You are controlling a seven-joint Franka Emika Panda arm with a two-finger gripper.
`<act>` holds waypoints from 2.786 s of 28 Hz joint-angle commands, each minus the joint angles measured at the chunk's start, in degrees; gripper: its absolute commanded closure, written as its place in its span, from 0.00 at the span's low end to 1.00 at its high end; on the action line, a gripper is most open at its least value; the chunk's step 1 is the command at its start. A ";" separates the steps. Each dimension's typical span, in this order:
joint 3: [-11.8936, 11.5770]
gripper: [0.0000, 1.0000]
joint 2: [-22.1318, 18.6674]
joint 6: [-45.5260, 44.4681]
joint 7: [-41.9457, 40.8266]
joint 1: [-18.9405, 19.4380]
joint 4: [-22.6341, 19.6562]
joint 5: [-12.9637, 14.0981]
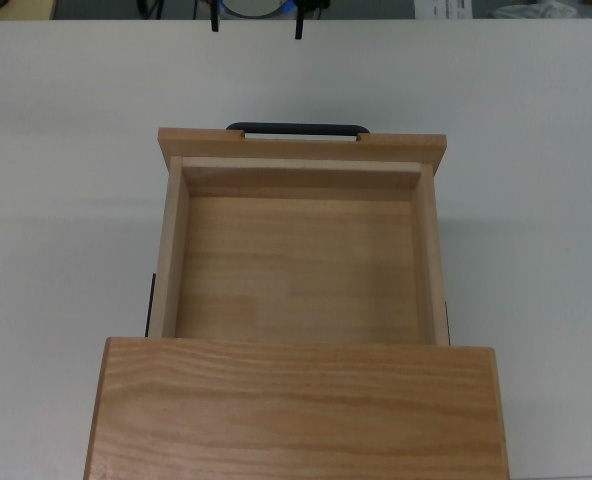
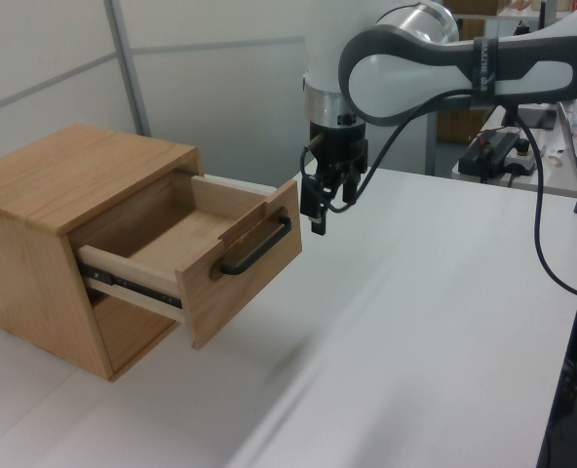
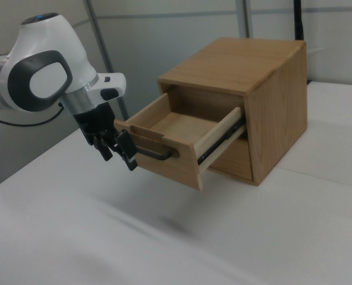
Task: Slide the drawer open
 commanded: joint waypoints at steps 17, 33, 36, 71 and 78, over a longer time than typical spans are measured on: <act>-0.42 0.00 4.34 -6.82 -5.05 -0.76 6.88 -1.13; -0.68 0.00 4.34 -7.09 -4.69 -0.93 6.88 -0.96; -0.68 0.00 4.34 -7.09 -4.52 -0.93 6.88 -0.96; -0.51 0.00 4.51 -7.09 -4.52 -0.85 6.79 -0.43; -0.42 0.00 4.43 -7.09 -4.43 -0.85 6.87 -0.34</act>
